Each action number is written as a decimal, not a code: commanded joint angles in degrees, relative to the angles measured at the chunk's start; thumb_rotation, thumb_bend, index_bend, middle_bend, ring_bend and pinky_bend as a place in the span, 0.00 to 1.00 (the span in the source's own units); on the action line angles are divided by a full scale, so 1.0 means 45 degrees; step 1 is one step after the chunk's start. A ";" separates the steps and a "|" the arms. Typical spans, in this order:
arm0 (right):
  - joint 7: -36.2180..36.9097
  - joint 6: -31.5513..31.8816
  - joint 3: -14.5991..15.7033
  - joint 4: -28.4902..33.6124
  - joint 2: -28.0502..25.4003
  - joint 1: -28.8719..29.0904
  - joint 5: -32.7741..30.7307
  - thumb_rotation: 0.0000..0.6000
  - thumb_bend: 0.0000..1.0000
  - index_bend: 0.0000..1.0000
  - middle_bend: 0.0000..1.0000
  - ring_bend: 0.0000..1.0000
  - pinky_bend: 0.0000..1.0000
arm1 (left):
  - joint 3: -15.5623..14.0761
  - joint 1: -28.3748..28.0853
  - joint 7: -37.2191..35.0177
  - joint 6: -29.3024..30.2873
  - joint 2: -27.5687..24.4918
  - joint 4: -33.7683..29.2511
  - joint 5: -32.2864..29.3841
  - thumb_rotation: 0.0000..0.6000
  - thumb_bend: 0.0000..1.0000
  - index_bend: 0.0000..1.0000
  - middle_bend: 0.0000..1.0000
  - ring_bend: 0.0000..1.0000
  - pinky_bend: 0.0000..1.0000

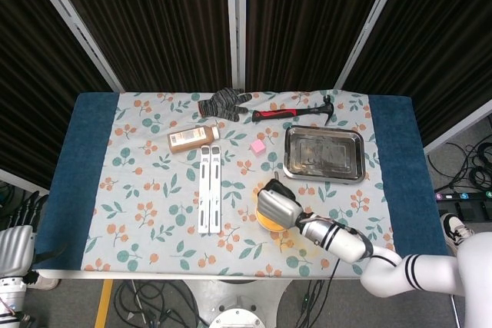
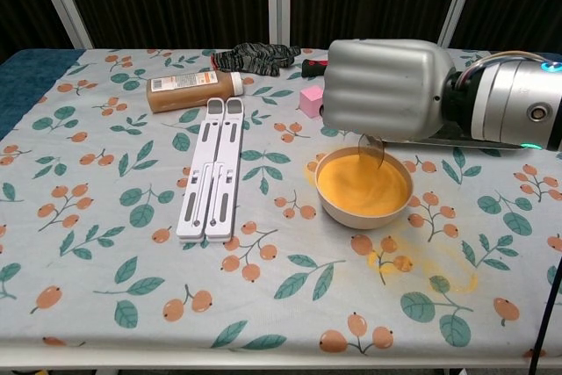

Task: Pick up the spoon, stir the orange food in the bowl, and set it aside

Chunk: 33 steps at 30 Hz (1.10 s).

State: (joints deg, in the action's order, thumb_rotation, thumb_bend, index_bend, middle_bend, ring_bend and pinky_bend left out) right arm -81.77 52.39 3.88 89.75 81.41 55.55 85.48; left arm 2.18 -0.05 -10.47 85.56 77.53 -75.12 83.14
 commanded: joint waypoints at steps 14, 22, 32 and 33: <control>-0.0321 -0.0623 -0.0387 0.0167 0.0504 0.0088 0.0227 1.00 0.33 0.79 0.97 0.98 1.00 | -0.0014 0.0091 -0.0135 -0.0027 0.0046 0.0151 -0.0101 1.00 0.00 0.12 0.09 0.08 0.12; -0.1616 -0.1163 -0.0316 -0.0690 0.1189 -0.0080 -0.0608 1.00 0.33 0.76 0.97 0.97 1.00 | -0.0067 0.0127 -0.0144 -0.0083 0.0102 0.0198 -0.0111 1.00 0.00 0.12 0.09 0.08 0.12; -0.1760 -0.0657 -0.0928 0.0555 -0.0166 0.0066 -0.0747 1.00 0.33 0.76 0.97 0.96 0.98 | -0.0011 0.0106 -0.0243 -0.0021 0.0153 0.0271 -0.0057 1.00 0.00 0.12 0.09 0.08 0.12; -0.1720 -0.0671 -0.0958 0.0681 -0.0157 0.0127 -0.0652 1.00 0.33 0.76 0.97 0.96 0.98 | -0.0007 0.0108 -0.0233 0.0016 0.0155 0.0262 -0.0032 1.00 0.00 0.12 0.09 0.08 0.12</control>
State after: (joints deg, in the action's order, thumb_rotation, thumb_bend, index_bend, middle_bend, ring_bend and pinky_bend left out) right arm -89.84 49.10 0.05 91.96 81.11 55.69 81.94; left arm 2.13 0.45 -11.54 85.60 78.22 -73.91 82.96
